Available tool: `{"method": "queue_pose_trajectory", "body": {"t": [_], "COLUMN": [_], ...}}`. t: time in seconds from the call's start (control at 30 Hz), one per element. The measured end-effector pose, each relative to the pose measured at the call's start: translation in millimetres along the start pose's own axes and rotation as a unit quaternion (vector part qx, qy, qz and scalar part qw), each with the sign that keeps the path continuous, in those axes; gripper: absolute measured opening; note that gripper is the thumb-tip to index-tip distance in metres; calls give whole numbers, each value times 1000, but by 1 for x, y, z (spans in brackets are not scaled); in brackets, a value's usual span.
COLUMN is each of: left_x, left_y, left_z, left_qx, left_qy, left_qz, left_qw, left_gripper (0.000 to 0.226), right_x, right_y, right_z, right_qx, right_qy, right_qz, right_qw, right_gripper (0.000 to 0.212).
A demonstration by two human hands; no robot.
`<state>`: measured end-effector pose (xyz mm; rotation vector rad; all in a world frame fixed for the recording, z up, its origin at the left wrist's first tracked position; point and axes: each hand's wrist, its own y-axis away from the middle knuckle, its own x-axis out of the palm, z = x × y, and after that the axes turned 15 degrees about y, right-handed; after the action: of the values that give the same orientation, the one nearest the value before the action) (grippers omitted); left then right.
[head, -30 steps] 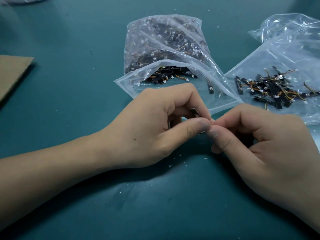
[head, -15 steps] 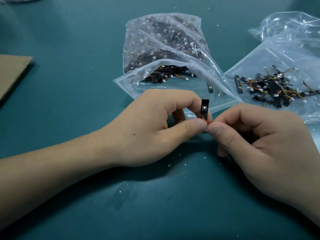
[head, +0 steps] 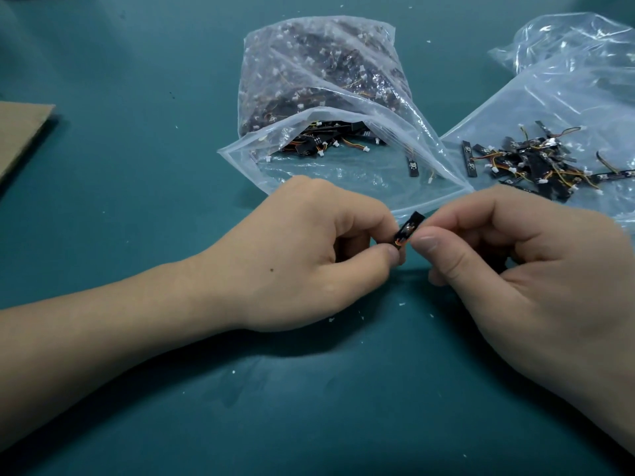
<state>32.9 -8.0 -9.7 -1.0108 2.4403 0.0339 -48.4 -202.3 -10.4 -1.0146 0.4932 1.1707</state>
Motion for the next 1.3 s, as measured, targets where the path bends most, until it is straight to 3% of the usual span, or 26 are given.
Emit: {"method": "queue_pose_trajectory", "body": {"t": [0.33, 0.47, 0.63, 0.97, 1.3], "left_x": [3, 3, 3, 3, 2], "left_y": [1, 1, 1, 0, 1], "left_z": [-8, -6, -6, -5, -6], "left_qx": [19, 31, 30, 35, 26], "left_qy": [-55, -64, -65, -94, -58], "left_qz": [5, 13, 15, 36, 30], "left_qw": [998, 997, 997, 994, 998], "left_gripper": [27, 27, 24, 27, 23], "right_x": [1, 4, 1, 1, 1], "right_y": [0, -4, -5, -6, -5], "right_z": [0, -8, -11, -11, -10], "right_qx": [23, 32, -2, -34, -30], "right_qy": [-18, -72, -65, -17, -49], "right_qz": [-15, 55, 114, 126, 126], "right_qw": [999, 995, 991, 991, 990], "right_gripper": [16, 21, 18, 20, 17]}}
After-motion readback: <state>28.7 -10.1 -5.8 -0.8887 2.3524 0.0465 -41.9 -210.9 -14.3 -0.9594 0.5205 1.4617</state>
